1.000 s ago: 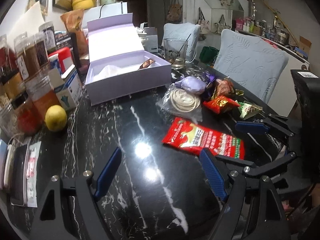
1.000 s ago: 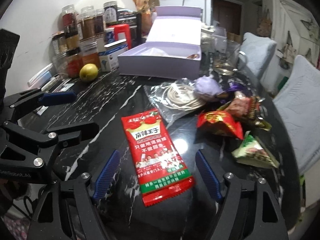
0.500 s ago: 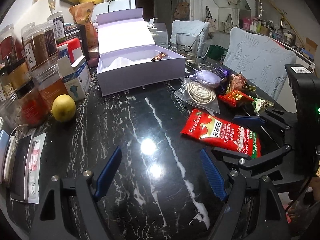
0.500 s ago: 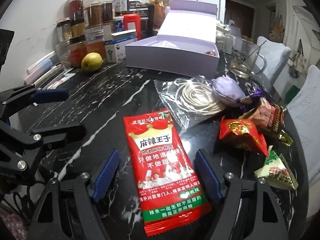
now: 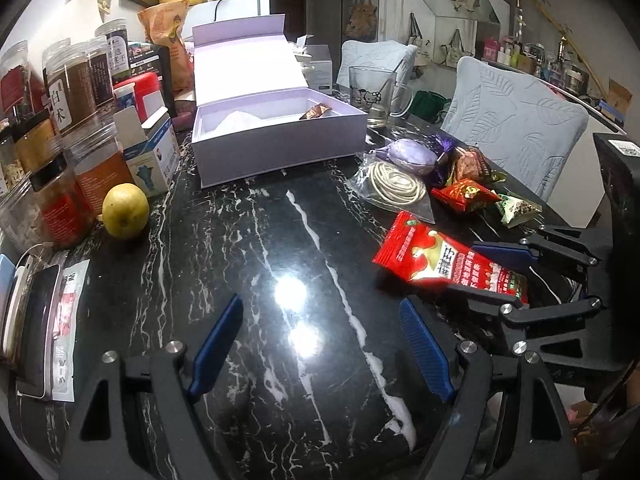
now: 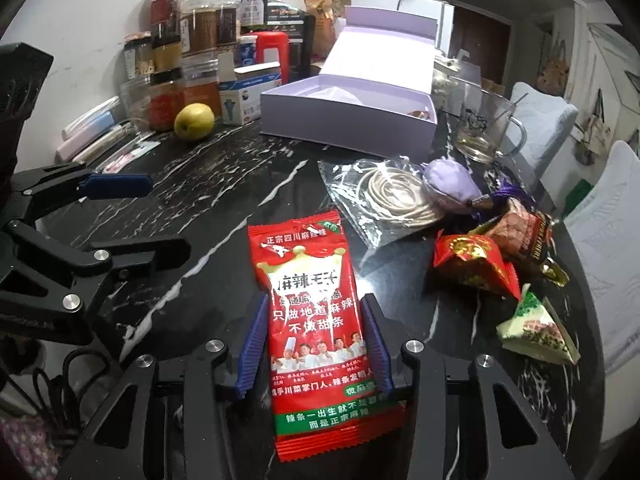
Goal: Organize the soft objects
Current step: 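Grasp the red spicy-snack packet with the right tool, then grasp the red candy wrapper with the left tool while the right tool holds the packet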
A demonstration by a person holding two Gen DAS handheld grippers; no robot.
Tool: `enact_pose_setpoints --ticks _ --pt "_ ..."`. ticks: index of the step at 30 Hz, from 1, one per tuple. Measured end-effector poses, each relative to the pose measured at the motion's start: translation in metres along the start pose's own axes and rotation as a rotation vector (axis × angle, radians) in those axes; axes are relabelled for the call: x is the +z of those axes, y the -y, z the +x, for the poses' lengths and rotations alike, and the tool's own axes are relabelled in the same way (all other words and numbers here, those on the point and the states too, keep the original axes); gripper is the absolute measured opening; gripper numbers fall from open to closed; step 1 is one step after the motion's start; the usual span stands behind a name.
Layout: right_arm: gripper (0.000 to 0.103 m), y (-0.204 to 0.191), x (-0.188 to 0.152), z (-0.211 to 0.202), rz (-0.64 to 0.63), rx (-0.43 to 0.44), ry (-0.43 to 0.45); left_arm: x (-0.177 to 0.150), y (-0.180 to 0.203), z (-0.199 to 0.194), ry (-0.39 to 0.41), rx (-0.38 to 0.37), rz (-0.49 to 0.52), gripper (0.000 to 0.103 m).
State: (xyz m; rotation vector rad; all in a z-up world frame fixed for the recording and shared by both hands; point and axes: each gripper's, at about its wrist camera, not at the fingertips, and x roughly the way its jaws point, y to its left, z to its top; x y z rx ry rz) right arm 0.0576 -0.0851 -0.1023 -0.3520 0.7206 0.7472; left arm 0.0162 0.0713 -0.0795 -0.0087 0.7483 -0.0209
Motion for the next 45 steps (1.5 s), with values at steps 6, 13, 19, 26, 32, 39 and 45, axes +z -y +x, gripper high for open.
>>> enact_pose_setpoints --ticks 6,13,19,26,32,39,45 --pt "0.045 0.013 -0.007 -0.024 0.061 0.017 0.032 0.003 0.008 -0.003 0.005 -0.039 0.001 0.081" --pt "0.045 0.031 -0.013 -0.057 0.103 -0.047 0.054 0.011 0.034 -0.001 0.010 -0.092 0.029 0.081" --pt "0.045 0.058 -0.021 -0.081 0.155 -0.125 0.061 0.025 0.070 0.006 0.019 -0.166 0.047 0.081" --pt "0.045 0.103 -0.026 -0.098 0.232 -0.196 0.060 0.049 0.106 0.029 0.012 -0.221 0.051 0.081" --pt "0.045 0.133 -0.027 -0.098 0.283 -0.221 0.059 0.071 0.120 0.060 -0.024 -0.206 -0.007 0.081" --pt "0.045 0.146 -0.029 -0.097 0.310 -0.215 0.073 0.085 0.130 0.095 -0.069 -0.150 -0.009 0.081" --pt "0.045 0.150 -0.032 -0.096 0.328 -0.212 0.073 0.090 0.131 0.114 -0.116 -0.123 -0.019 0.081"
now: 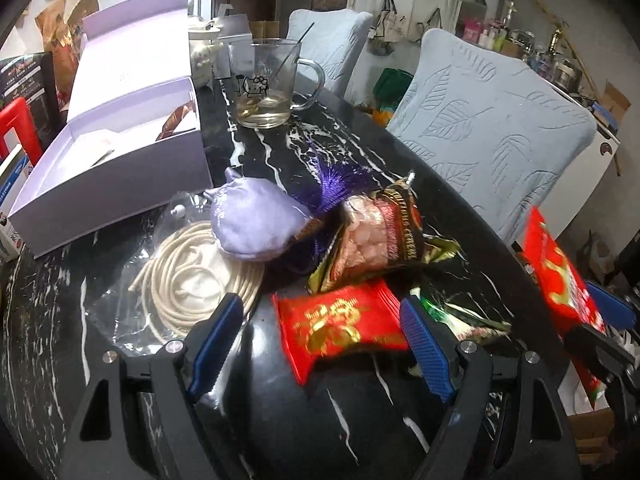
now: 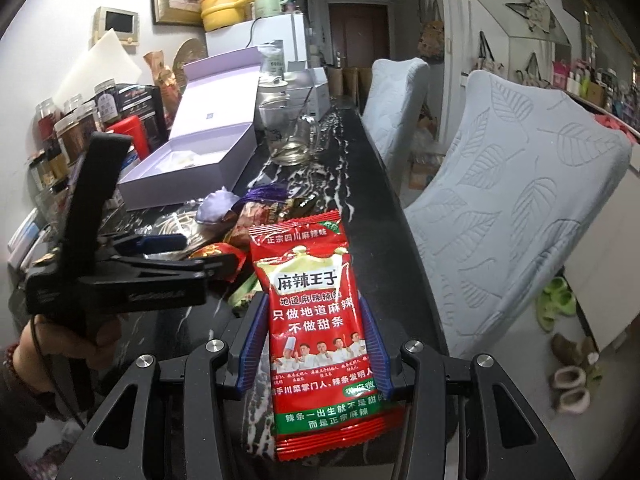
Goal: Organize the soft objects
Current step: 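Grasp the red candy wrapper with the left tool while the right tool holds the packet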
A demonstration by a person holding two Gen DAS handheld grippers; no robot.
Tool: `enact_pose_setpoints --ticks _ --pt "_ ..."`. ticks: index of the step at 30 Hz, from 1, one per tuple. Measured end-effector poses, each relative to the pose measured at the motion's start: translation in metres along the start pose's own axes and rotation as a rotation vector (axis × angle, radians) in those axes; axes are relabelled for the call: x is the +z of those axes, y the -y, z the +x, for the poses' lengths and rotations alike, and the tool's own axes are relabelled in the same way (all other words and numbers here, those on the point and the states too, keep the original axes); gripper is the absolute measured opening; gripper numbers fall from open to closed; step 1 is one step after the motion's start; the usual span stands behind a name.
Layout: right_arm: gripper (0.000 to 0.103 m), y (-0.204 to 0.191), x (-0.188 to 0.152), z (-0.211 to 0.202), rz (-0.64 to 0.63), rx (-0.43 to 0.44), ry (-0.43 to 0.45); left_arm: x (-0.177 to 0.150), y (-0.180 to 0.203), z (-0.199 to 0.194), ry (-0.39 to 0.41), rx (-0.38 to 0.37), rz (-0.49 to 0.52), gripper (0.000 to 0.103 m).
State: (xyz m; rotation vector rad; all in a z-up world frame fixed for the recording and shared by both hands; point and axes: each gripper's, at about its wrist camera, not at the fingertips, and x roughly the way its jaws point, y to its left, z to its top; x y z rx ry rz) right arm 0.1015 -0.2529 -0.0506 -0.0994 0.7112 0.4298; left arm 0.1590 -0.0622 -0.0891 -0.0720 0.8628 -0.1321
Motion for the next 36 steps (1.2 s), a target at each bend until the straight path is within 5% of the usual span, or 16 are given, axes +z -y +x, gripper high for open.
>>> enact_pose_setpoints --ticks 14,18,21,36 --pt "0.045 0.000 -0.003 0.001 -0.003 0.000 -0.008 -0.003 0.008 0.010 -0.051 -0.006 0.032 0.081" --pt "0.045 0.000 -0.002 0.002 0.001 -0.001 -0.009 -0.010 0.014 0.002 -0.031 -0.029 0.058 0.055" --pt "0.045 0.000 -0.001 0.002 0.005 0.000 -0.012 -0.018 0.016 -0.005 -0.020 -0.056 0.073 0.047" --pt "0.045 -0.003 -0.007 0.001 0.008 0.015 -0.010 -0.027 0.009 -0.051 0.068 -0.112 0.089 0.037"
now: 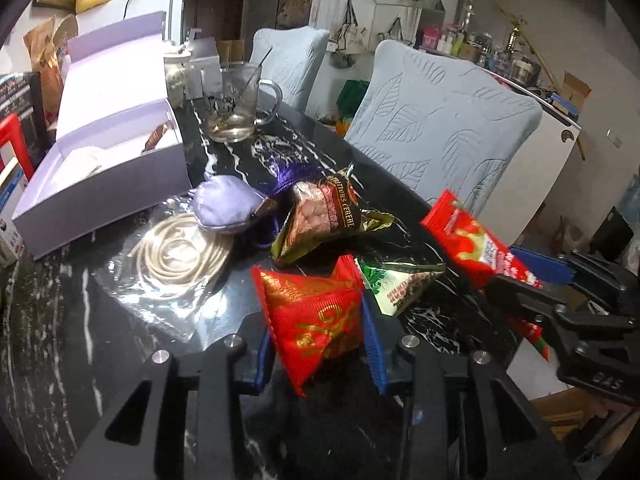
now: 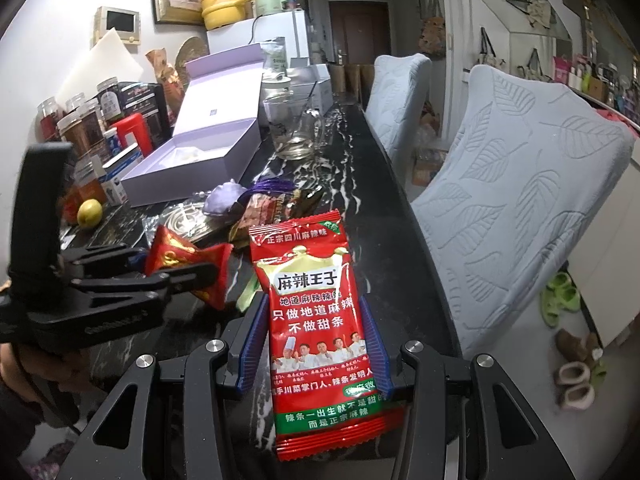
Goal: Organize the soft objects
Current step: 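Grasp the red candy wrapper with the left tool while the right tool holds the packet, then carry the red candy and red packet with both tools toward the box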
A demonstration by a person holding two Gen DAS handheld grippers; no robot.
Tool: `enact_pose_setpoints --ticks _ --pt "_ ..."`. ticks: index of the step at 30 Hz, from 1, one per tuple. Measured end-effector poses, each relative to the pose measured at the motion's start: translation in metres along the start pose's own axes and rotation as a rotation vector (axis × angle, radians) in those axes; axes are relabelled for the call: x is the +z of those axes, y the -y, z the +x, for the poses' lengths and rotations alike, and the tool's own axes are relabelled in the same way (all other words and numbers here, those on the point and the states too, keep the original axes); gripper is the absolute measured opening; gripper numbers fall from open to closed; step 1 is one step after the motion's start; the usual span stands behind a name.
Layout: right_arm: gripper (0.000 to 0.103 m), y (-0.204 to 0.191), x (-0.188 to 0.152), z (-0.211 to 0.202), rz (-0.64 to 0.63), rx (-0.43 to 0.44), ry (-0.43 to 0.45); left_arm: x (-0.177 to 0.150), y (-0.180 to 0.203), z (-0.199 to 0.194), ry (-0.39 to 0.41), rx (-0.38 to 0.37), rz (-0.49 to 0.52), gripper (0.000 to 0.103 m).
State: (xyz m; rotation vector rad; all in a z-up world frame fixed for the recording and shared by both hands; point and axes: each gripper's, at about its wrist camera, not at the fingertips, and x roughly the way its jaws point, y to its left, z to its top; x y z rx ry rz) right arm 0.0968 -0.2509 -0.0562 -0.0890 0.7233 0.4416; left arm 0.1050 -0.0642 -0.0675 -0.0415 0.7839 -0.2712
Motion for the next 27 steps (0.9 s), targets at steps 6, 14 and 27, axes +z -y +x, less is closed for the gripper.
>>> enact_pose_setpoints --ticks 6,14,27 --pt "0.045 -0.008 -0.006 -0.001 -0.008 0.018 -0.004 -0.006 -0.005 -0.022 0.023 0.003 0.018 0.037" --pt "0.045 -0.036 -0.011 0.002 -0.030 0.079 -0.007 -0.015 -0.020 -0.052 0.058 0.025 0.033 0.037" --pt "0.045 -0.074 0.004 0.011 -0.040 0.178 -0.014 -0.006 -0.050 -0.078 0.093 0.004 0.030 0.037"
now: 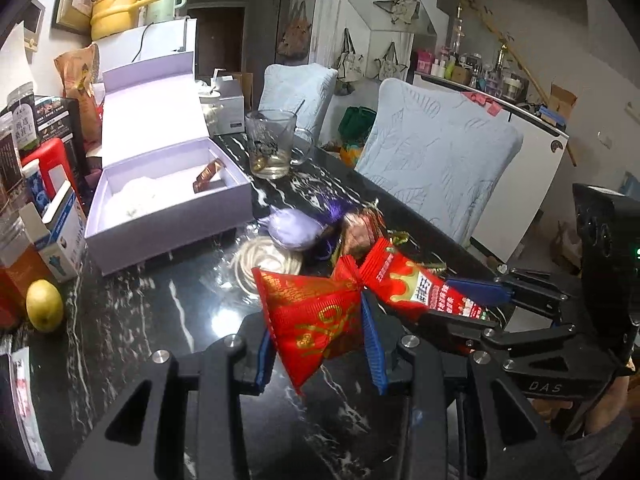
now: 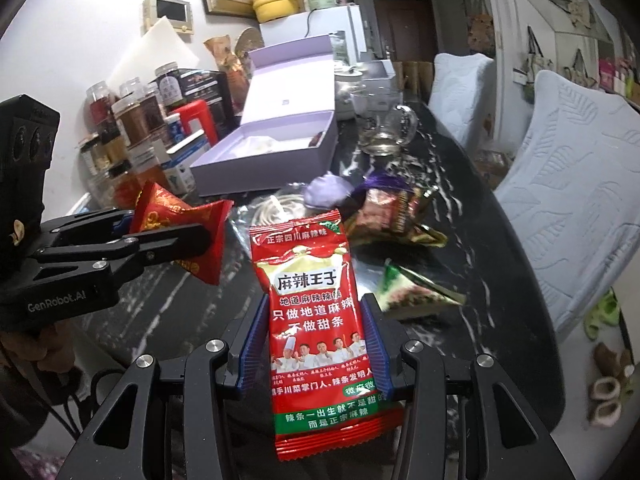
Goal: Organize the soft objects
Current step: 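Carry the red candy and red packet with both tools toward the box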
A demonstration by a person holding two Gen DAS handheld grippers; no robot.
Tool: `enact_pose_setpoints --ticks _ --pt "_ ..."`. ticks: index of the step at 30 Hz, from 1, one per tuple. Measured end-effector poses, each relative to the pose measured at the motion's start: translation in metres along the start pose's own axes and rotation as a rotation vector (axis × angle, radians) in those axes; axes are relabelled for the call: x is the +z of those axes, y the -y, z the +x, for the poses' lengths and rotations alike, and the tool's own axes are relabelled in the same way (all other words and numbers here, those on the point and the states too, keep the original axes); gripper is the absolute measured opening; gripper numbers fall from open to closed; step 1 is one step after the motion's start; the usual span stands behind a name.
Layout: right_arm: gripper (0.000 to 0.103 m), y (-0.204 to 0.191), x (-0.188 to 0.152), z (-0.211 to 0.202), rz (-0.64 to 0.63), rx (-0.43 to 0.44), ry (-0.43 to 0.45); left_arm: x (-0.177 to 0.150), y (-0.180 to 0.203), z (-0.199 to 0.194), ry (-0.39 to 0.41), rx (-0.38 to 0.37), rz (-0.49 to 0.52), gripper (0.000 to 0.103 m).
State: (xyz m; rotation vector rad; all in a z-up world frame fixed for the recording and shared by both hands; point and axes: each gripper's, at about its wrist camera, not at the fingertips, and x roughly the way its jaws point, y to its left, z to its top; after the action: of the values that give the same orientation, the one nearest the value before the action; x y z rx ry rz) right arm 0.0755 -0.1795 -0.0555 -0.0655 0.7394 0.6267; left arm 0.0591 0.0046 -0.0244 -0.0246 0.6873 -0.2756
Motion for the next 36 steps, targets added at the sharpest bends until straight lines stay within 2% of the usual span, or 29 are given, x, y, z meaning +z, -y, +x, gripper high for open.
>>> enact_pose_setpoints --ticks 13,25,36 --pt "0.045 -0.019 0.047 0.017 0.020 0.073 0.007 0.045 -0.037 -0.008 0.051 -0.007 -0.012 0.037" --pt "0.045 -0.029 0.127 0.043 -0.013 0.095 0.044 0.101 -0.088 0.008 0.079 0.027 -0.066 0.037" --pt "0.045 -0.034 0.197 0.078 -0.053 0.108 0.082 0.153 -0.137 0.020 0.156 0.079 -0.116 0.037"
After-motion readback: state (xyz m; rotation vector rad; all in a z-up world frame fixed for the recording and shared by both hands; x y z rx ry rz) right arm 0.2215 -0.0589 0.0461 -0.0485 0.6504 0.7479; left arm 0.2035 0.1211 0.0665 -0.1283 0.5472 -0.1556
